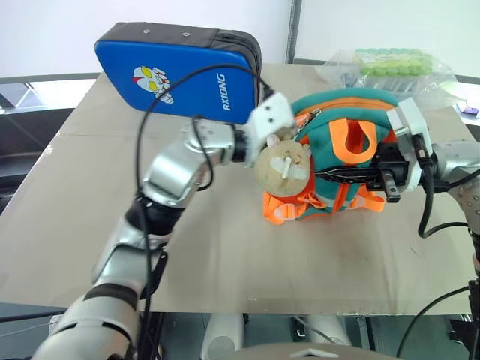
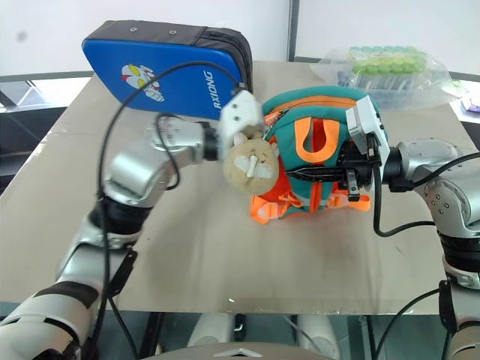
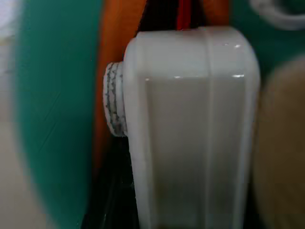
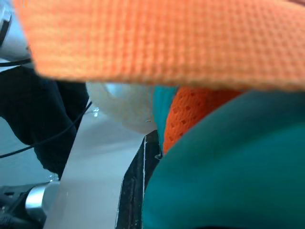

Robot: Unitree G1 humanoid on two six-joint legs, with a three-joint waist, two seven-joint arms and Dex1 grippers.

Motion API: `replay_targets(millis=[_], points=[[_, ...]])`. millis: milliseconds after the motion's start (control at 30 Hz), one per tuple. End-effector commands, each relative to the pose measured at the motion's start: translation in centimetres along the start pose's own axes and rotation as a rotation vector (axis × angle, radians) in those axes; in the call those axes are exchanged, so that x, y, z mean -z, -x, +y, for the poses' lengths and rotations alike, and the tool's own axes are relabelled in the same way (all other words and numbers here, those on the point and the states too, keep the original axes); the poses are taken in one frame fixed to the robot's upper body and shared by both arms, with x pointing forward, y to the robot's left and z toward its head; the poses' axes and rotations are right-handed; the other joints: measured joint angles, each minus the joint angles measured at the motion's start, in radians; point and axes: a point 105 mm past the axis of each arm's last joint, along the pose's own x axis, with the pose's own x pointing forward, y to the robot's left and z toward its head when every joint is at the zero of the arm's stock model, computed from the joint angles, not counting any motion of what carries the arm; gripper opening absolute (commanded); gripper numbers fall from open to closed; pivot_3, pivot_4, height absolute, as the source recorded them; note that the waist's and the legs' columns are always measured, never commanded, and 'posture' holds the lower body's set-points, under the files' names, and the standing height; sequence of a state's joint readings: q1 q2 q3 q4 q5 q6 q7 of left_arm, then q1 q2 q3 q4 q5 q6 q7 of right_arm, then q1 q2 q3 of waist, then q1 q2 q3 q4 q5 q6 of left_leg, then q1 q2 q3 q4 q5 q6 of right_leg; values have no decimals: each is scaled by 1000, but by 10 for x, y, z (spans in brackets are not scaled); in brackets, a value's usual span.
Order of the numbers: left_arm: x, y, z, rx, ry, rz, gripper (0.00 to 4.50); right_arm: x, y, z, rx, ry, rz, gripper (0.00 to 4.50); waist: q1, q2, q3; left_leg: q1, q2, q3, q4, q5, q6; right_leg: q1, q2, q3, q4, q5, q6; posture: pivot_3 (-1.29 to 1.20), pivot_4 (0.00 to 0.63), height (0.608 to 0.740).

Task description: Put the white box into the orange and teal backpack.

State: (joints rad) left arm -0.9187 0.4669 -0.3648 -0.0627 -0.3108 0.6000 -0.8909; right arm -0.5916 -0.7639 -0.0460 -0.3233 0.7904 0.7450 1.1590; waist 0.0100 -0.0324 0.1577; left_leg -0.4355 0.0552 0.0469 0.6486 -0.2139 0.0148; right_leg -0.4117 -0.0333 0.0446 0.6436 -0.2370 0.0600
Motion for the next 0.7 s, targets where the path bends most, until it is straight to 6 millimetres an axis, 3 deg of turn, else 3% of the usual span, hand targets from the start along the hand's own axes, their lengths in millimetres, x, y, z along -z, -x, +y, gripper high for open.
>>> replay_targets(millis=[33, 67, 100, 133, 300, 367, 500, 700], points=[[-4, 25, 16, -64, -6, -50, 2067, -2, 2, -8, 85, 19, -36, 0, -5, 0, 0, 0, 0, 0, 0, 0, 0, 0, 0, 0, 0, 0, 0, 0, 150, 740], [-6, 43, 21, -88, 58, -94, 2734, 2, 3, -14, 127, 18, -26, 0, -17, 0, 0, 1, 0, 0, -1, 0, 0, 0, 1, 1, 0, 0, 0, 0, 150, 740], [-10, 59, 23, -92, 121, -146, 2823, 5, 4, -19, 159, 20, -18, 0, -31, 1, 0, 2, 1, 0, -2, 0, 0, 0, 1, 1, 1, 0, 0, 0, 150, 740], [-13, 74, 24, -85, 179, -191, 3265, 8, 5, -24, 187, 16, -13, 0, -36, 1, 0, 3, 2, 0, -3, 0, 0, -1, 2, 2, 1, 0, -1, 0, 150, 740], [-15, 142, 19, -42, 490, -265, 3265, 12, 4, -29, 208, -10, -41, 0, -45, 1, 0, 2, 2, -1, -2, 0, 0, -1, 1, 1, 2, 0, 0, 0, 150, 740], [-18, 154, 6, 29, 584, -283, 3265, 12, 2, -28, 205, -12, -52, 0, -42, 1, 0, 2, 1, -1, -1, 0, 0, 0, 0, 1, 2, 0, 0, 0, 150, 740], [-16, 142, -16, 98, 696, -283, 3265, 6, -4, -26, 184, -3, -70, 0, -22, 0, 0, 2, 0, -1, 1, 0, 0, 2, -2, 0, 2, 0, 1, 0, 150, 740], [-8, 93, -22, 95, 867, -316, 3265, 0, -11, -22, 154, 7, -68, 0, -18, 0, 0, 3, 0, -3, 2, 0, 0, 3, -2, -1, 4, 0, 1, 0, 150, 740]])
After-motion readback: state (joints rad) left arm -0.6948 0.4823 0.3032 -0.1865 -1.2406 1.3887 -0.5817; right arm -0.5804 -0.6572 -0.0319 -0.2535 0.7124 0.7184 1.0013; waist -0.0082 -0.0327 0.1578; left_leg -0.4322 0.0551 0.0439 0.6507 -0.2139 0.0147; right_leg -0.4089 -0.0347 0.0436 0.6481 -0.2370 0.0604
